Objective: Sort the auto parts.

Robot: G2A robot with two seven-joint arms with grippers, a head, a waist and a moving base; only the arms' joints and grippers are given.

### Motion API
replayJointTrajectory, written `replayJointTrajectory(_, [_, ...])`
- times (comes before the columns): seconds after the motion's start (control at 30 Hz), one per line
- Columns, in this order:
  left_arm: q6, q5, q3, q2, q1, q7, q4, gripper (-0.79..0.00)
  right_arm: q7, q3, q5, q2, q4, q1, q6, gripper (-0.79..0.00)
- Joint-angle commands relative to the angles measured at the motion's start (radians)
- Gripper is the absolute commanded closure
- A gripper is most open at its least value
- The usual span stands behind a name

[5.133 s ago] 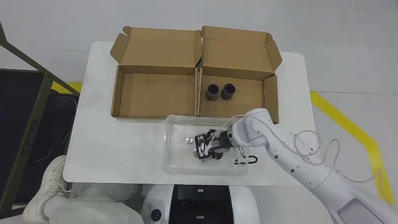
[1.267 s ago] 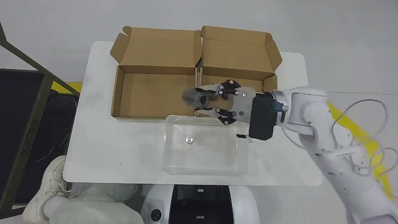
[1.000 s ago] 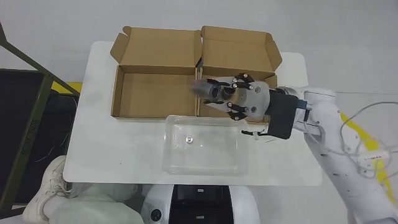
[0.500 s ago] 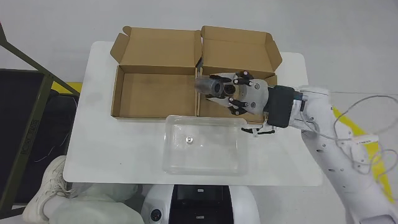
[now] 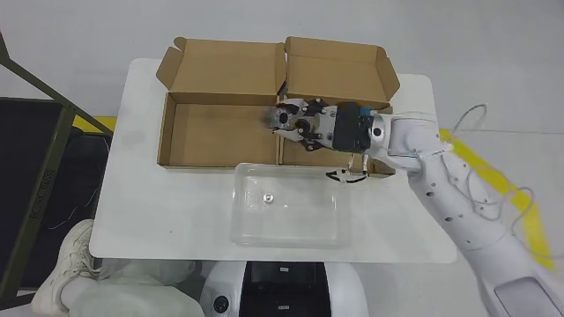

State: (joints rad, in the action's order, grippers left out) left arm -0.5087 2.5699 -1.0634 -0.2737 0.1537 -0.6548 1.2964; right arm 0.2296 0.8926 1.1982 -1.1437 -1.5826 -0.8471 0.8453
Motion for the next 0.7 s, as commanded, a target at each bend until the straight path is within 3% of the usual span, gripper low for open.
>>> replayJointTrajectory(0.0, [0.0, 0.0, 0.0, 0.0, 0.0, 0.0, 0.0, -0.785, -0.015, -0.032, -0.012, -0.012, 0.037, 0.026, -0.007, 0.0])
replayJointTrajectory(0.23, [0.0, 0.0, 0.0, 0.0, 0.0, 0.0, 0.0, -0.785, -0.074, -0.137, -0.049, -0.058, 0.158, 0.095, -0.03, 0.0])
replayJointTrajectory(0.67, [0.0, 0.0, 0.0, 0.0, 0.0, 0.0, 0.0, -0.785, -0.155, -0.329, -0.108, -0.187, 0.429, 0.247, -0.079, 0.0])
